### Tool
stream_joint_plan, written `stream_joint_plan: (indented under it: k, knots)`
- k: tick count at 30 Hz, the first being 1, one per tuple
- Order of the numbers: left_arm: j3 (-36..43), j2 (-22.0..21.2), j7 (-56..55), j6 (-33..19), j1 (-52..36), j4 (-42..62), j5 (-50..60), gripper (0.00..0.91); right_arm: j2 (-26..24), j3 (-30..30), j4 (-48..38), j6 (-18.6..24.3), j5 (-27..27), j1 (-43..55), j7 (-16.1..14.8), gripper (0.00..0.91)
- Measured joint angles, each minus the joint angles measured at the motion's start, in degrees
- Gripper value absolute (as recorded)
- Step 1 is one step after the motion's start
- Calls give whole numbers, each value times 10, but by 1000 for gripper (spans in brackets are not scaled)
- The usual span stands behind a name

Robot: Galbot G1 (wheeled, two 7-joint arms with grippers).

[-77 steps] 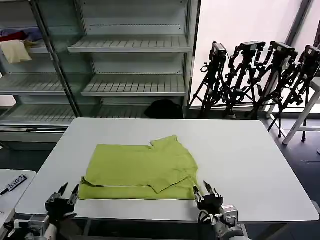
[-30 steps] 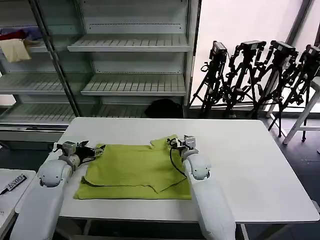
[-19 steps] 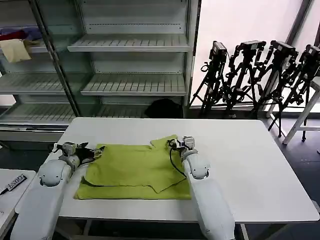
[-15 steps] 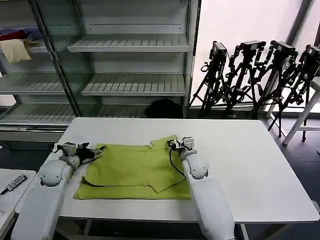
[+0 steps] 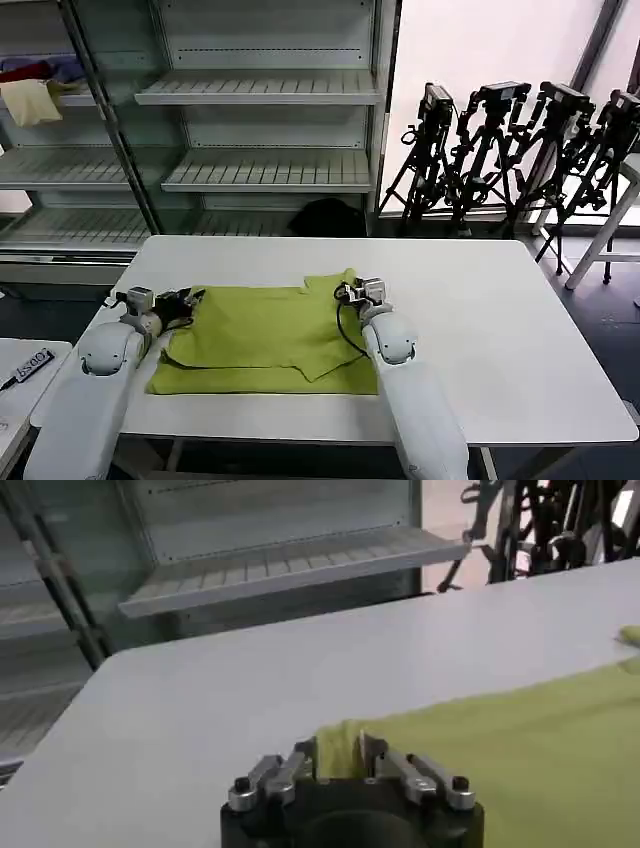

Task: Fold and organize the clothes.

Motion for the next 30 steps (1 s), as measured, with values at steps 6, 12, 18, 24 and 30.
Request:
stream_joint_plan:
  k: [6, 12, 18, 24, 30]
  knots:
    - [0, -3, 1, 0, 1, -3, -3, 0, 0, 2, 12, 0, 3, -8, -1, 0]
    - [-9, -2, -7, 0, 6, -15, -16, 0, 0, 0, 42, 0, 21, -19, 5, 0]
    - [-26, 8, -9, -1, 20, -42, -44, 0, 0, -5, 89, -1, 39, -40, 7, 0]
    - [-49, 18, -6, -5, 48, -78, -71, 0, 0, -8, 146, -2, 51, -77, 3, 0]
    - [-76, 18, 0, -8, 92, -122, -98, 10, -25, -6, 208, -2, 54, -128, -5, 0]
